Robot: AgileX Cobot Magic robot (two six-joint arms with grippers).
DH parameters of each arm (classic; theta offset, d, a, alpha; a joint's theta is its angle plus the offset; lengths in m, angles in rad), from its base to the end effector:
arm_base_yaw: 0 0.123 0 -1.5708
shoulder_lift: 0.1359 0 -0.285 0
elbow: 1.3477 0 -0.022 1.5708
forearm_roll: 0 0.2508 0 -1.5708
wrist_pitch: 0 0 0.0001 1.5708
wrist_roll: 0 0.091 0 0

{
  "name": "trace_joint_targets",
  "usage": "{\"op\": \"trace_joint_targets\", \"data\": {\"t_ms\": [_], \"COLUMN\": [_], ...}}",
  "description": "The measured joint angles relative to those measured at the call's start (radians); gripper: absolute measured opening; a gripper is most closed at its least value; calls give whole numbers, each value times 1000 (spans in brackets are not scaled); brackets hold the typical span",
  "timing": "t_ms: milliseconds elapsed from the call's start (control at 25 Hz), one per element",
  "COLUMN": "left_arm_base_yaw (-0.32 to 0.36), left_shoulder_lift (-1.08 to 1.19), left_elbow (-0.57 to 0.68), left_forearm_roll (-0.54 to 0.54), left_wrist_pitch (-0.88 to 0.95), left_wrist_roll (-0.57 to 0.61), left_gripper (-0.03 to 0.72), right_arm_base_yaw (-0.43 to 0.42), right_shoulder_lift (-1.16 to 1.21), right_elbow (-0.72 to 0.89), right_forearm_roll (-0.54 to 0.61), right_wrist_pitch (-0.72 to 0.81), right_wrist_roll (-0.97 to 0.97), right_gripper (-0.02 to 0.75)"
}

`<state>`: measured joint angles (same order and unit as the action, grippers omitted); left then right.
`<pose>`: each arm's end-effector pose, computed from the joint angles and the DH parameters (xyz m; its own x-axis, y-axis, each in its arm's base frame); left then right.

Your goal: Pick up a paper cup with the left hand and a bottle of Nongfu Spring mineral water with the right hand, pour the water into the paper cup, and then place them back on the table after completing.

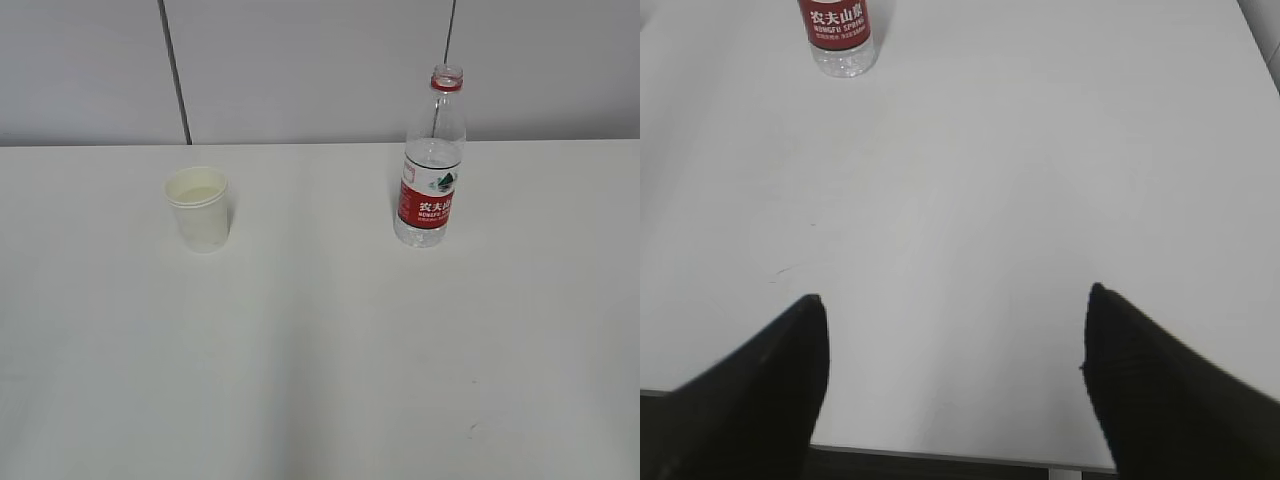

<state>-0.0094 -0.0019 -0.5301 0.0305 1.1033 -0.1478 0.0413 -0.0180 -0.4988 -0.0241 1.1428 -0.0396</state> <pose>-0.0105 0.0026 0.2821 -0.4591 -0.1293 -0.8789 -0.0767 0.9914 -0.1058 -0.0110 -0.0025 0.2703 -0.5108 -0.0707 -0.8568 -0.0479 0.9974 -0.0538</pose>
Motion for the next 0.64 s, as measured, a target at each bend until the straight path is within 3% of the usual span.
{"op": "trace_joint_targets", "data": {"t_ms": [640], "left_arm_base_yaw": [0], "left_shoulder_lift": [0], "left_elbow": [0], "left_forearm_roll": [0], "left_wrist_pitch": [0], "left_wrist_roll": [0], "left_gripper": [258], "right_arm_base_yaw": [0], "right_shoulder_lift": [0], "right_elbow": [0], "right_forearm_roll": [-2], "right_wrist_pitch": [0], "right_wrist_roll": [-1], "right_gripper": [587]}}
